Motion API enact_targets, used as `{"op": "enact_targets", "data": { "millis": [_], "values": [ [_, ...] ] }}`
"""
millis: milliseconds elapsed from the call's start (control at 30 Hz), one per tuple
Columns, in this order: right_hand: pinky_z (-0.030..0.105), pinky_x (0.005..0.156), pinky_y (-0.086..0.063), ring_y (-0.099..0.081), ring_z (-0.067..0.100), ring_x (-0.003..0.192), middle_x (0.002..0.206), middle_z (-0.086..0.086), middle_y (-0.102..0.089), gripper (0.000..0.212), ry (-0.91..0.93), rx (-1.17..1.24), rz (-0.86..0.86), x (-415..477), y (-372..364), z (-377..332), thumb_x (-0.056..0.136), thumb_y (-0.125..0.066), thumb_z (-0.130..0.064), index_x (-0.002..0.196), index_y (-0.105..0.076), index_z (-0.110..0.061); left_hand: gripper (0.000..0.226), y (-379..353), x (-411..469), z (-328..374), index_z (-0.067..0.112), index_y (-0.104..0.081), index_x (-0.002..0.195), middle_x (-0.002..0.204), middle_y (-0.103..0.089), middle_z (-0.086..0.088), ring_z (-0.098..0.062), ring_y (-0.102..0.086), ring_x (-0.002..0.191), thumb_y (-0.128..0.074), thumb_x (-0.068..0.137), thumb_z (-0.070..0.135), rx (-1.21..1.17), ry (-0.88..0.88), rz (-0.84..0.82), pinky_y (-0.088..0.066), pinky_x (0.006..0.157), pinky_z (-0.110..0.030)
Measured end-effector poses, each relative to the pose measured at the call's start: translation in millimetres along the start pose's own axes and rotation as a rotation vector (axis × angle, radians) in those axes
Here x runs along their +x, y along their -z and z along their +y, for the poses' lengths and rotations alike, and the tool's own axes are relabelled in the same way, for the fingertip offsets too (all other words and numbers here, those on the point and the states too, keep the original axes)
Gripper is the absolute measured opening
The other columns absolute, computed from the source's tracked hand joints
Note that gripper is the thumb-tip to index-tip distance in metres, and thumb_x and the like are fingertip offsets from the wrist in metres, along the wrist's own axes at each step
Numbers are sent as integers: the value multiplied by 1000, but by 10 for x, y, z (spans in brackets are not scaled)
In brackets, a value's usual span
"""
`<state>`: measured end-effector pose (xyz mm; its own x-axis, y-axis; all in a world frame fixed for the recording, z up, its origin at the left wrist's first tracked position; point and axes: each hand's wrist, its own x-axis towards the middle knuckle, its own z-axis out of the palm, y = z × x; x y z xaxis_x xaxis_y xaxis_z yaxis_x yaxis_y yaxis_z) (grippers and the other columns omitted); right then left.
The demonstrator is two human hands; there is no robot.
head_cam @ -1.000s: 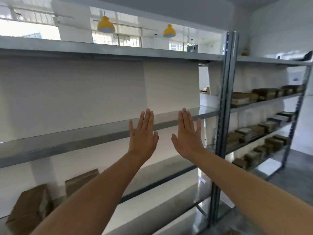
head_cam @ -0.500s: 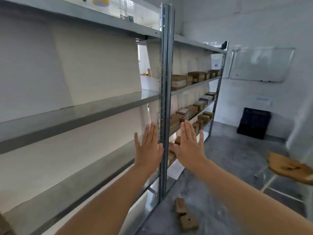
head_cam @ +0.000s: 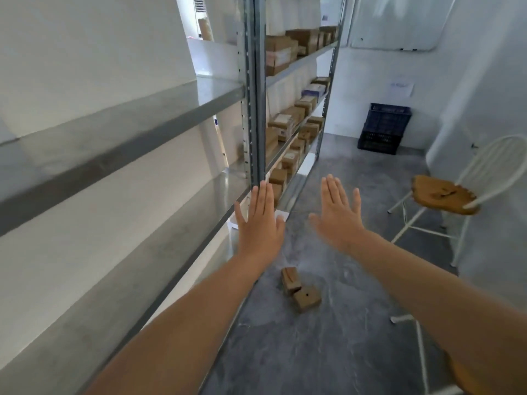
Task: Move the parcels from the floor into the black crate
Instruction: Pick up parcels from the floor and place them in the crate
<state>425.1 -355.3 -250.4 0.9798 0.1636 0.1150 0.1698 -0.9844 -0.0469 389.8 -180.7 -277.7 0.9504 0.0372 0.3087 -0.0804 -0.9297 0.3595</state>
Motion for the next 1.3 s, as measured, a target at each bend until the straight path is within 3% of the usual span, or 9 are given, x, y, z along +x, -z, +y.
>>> {"op": "enact_targets", "data": {
  "millis": [100, 300, 500, 700, 900, 1133, 1300],
  "values": [
    [49, 113, 21, 24, 16, 148, 162, 3, 24, 82, -70, -10, -34, 62, -181, 67, 100, -33, -45, 154, 18, -11, 66, -266, 48, -210, 17, 11, 157, 165, 15, 3, -13, 15, 151, -26, 105, 35, 65, -23, -69, 6, 120, -55],
    [49, 115, 20, 23, 16, 148, 163, 3, 23, 78, -166, 27, -70, 98, -324, 408, 101, -32, -42, 154, 17, -12, 67, -618, 220, -231, 17, 11, 157, 165, 14, 5, -11, 15, 151, -26, 105, 37, 39, -33, -126, 20, 112, -45],
    [50, 115, 19, 23, 17, 148, 162, 3, 24, 80, -256, 71, -119, 295, -462, 863, 101, -34, -41, 154, 18, -11, 70, -929, 461, 78, 21, 12, 156, 165, 16, 6, -12, 16, 151, -30, 103, 36, -31, -33, -198, 9, 120, -53],
    [50, 115, 19, 22, 16, 148, 163, 2, 22, 80, -257, 168, -170, 725, -787, 1155, 100, -35, -41, 154, 16, -11, 68, -1189, 812, 411, 23, 12, 156, 165, 15, 8, -10, 19, 150, -30, 104, 36, -15, -49, -191, 13, 117, -48],
    [48, 112, 22, 22, 16, 149, 163, 3, 21, 80, -131, 183, -124, 1171, -938, 1568, 100, -35, -42, 154, 17, -11, 68, -1524, 1276, 663, 21, 9, 157, 165, 14, 7, -11, 16, 151, -31, 105, 38, 82, 6, -223, 7, 120, -52],
    [51, 117, 17, 19, 16, 150, 164, 2, 18, 75, -214, 197, -285, 1617, -1290, 2520, 101, -32, -38, 155, 13, -12, 68, -2076, 1473, 1018, 22, 12, 157, 165, 15, 7, -13, 16, 151, -28, 104, 40, 110, 136, -290, 6, 120, -52],
    [51, 117, 15, 19, 16, 150, 164, 2, 19, 76, -208, 237, -384, 1872, -1491, 2696, 100, -33, -36, 155, 13, -12, 67, -2273, 1506, 1164, 21, 8, 157, 166, 10, 6, -13, 12, 152, -28, 104, 39, 90, 197, -295, 5, 120, -51]
  ]
}}
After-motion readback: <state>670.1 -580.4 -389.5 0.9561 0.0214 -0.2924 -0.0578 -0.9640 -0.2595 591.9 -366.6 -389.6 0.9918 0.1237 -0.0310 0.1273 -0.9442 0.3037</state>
